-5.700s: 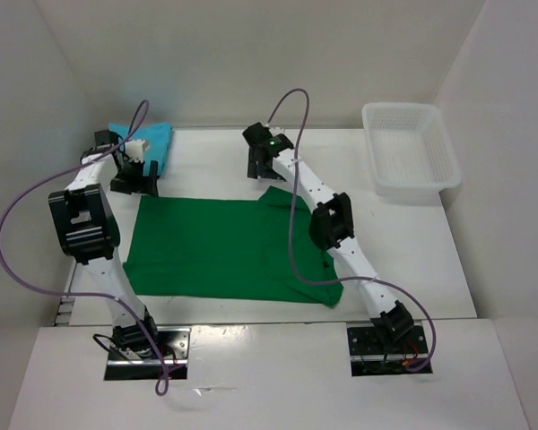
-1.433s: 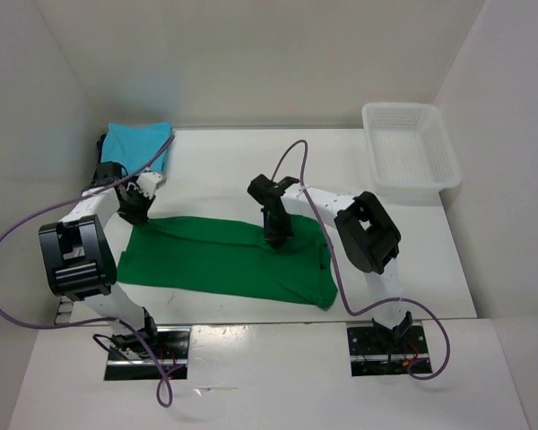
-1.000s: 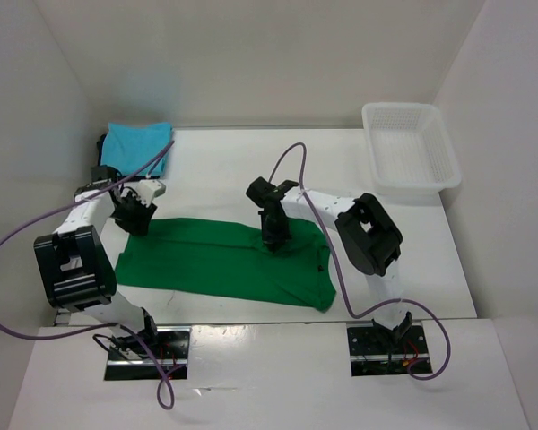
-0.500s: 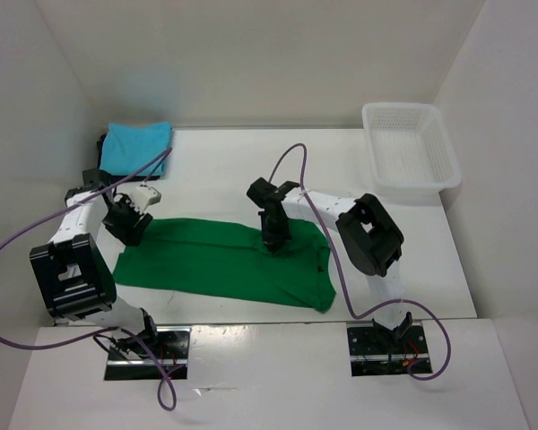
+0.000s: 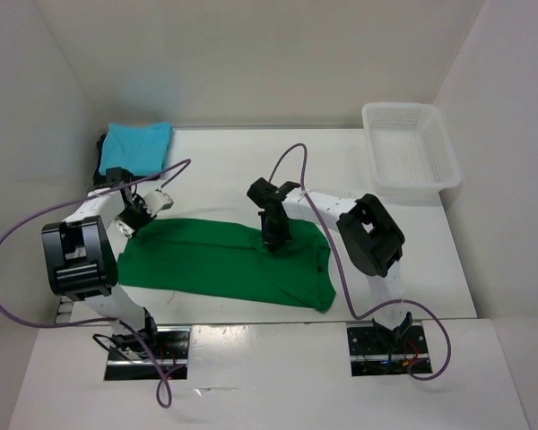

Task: Fold and stack the t-shirts
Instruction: Fold the other side of the tshirt into a rectangle

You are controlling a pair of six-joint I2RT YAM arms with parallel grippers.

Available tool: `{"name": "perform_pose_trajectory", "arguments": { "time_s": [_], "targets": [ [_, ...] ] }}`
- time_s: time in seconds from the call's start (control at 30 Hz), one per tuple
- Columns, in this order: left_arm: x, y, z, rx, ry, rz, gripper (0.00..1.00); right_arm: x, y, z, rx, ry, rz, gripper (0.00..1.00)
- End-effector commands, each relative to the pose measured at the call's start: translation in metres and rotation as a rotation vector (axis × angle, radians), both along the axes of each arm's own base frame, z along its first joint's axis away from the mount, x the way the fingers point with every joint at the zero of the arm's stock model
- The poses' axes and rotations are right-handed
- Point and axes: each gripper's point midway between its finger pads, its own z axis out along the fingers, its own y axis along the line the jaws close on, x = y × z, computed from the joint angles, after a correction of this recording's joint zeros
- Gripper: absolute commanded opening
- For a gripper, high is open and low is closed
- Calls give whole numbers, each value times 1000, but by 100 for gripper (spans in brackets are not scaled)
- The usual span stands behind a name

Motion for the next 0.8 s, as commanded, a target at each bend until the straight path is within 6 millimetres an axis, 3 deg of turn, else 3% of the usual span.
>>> {"name": "perform_pose_trajectory", "arguments": {
  "time_s": [0.0,0.13,0.23,0.3,0.33,0.4,0.43,0.47,0.53,0.57,0.6,0.67,0.7,0.73,0.77],
  "targets": [
    [-4,13,-2,21,32,55,0,-2,1,14,11,-38,6,0],
    [3,5,29,13,-75,35,0,-9,-3,15,2,-19,17,4],
    [-5,4,21,42,-73,8,0,-17,-6,12,7,7,42,13],
    [-8,12,20,88,-73,14,0,-20,-2,19,44,8,63,26],
    [-12,11,14,84,-52,14,0,-21,-1,31,70,-10,77,30],
    [-13,13,14,84,-52,23,0,-18,3,52,118,-54,92,55],
    [-13,13,14,81,-52,33,0,-17,5,76,162,-103,94,62],
    [-10,14,17,80,-65,42,4,-15,4,88,175,-135,91,67],
    [-4,9,23,44,-86,69,16,-9,-10,105,155,-191,47,68],
    [-4,7,29,31,-94,78,33,-7,-19,117,153,-215,13,68],
    [4,3,37,18,-116,75,38,-2,-29,122,143,-226,-32,63],
    [9,-8,47,-23,-140,81,47,12,-68,109,102,-197,-183,52],
    [15,-14,52,-35,-155,72,53,10,-86,93,66,-161,-222,40],
    [22,-24,63,-57,-184,65,54,18,-108,87,48,-148,-287,36],
    [22,-30,65,-71,-178,58,56,22,-115,83,44,-146,-310,34]
  ]
}}
